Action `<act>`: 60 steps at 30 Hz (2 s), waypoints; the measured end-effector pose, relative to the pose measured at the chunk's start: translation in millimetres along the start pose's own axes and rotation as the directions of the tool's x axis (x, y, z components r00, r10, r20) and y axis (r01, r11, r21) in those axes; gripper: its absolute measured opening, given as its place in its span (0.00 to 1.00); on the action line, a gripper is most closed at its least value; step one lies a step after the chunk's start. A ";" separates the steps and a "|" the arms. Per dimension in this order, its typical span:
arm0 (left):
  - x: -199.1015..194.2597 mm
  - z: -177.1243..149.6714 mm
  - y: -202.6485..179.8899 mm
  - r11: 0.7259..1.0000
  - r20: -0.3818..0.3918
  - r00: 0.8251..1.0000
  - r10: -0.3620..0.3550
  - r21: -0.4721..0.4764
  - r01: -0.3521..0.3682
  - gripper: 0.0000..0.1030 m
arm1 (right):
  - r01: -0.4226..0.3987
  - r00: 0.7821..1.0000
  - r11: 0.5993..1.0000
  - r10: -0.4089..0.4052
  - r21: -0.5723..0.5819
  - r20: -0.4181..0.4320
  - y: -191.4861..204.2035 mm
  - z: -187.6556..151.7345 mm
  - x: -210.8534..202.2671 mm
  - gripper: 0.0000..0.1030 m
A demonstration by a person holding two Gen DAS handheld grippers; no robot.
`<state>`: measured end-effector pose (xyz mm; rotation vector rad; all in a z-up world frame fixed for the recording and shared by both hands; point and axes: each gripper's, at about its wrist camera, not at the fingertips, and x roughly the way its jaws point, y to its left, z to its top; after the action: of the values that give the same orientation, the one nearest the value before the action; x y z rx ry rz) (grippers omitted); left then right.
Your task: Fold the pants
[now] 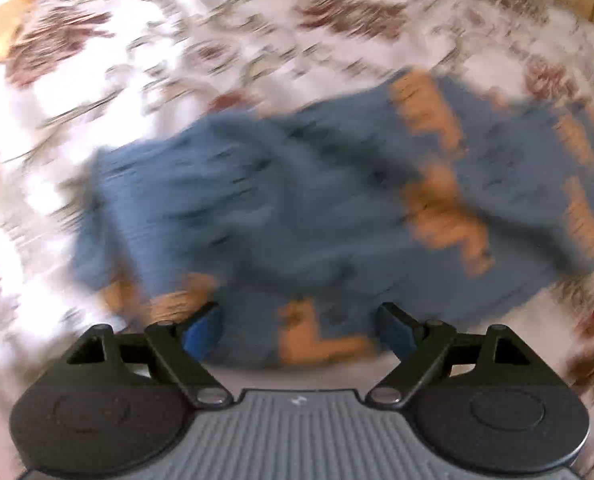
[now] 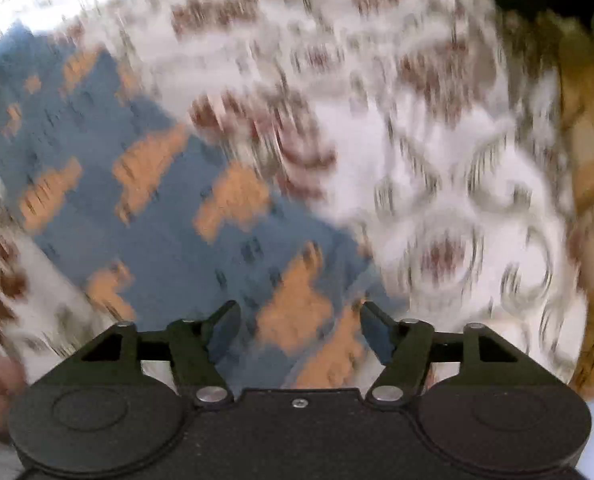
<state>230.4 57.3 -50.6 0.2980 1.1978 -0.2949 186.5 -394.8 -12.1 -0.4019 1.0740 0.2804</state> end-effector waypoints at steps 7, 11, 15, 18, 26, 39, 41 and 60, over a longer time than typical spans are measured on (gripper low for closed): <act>-50.6 35.1 -19.3 0.996 0.240 0.966 -0.092 0.033 0.086 0.91 | -0.341 0.918 0.939 0.324 0.040 0.231 44.7 107.2 36.2 0.80; -14.7 70.9 -37.0 0.992 0.214 0.969 -0.119 -0.005 0.123 0.80 | -0.481 0.853 0.876 0.460 0.032 0.248 73.9 169.2 81.0 0.71; 24.9 75.5 -14.7 0.951 0.127 0.974 -0.187 -0.224 0.212 0.64 | -0.604 0.791 0.793 0.586 0.076 0.173 92.5 208.8 124.0 0.57; 36.0 64.0 -2.5 0.955 0.111 0.984 -0.135 -0.250 0.160 0.35 | -0.648 0.761 0.753 0.639 0.112 0.112 106.9 221.0 143.5 0.38; 34.9 54.0 3.5 0.958 0.136 0.980 -0.147 -0.227 0.175 0.36 | -0.701 0.713 0.712 0.701 0.023 0.027 143.1 235.9 139.4 0.31; 12.8 0.7 96.5 0.947 0.078 0.993 -0.087 -0.303 0.107 0.03 | -0.494 0.860 0.869 0.487 0.009 0.152 148.4 237.0 141.0 0.00; 8.4 -6.7 107.1 0.949 0.067 0.994 -0.082 -0.300 0.099 0.03 | -0.485 0.866 0.874 0.479 0.007 0.146 151.4 236.9 148.8 0.01; -38.7 -8.2 95.8 0.985 0.089 0.996 0.006 -0.171 0.009 0.49 | -0.499 0.865 0.844 0.467 0.199 0.184 138.0 81.7 47.0 0.63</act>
<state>246.6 151.4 -10.2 0.1322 1.1269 -0.2026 215.7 -233.5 -45.0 0.1175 1.0556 0.6116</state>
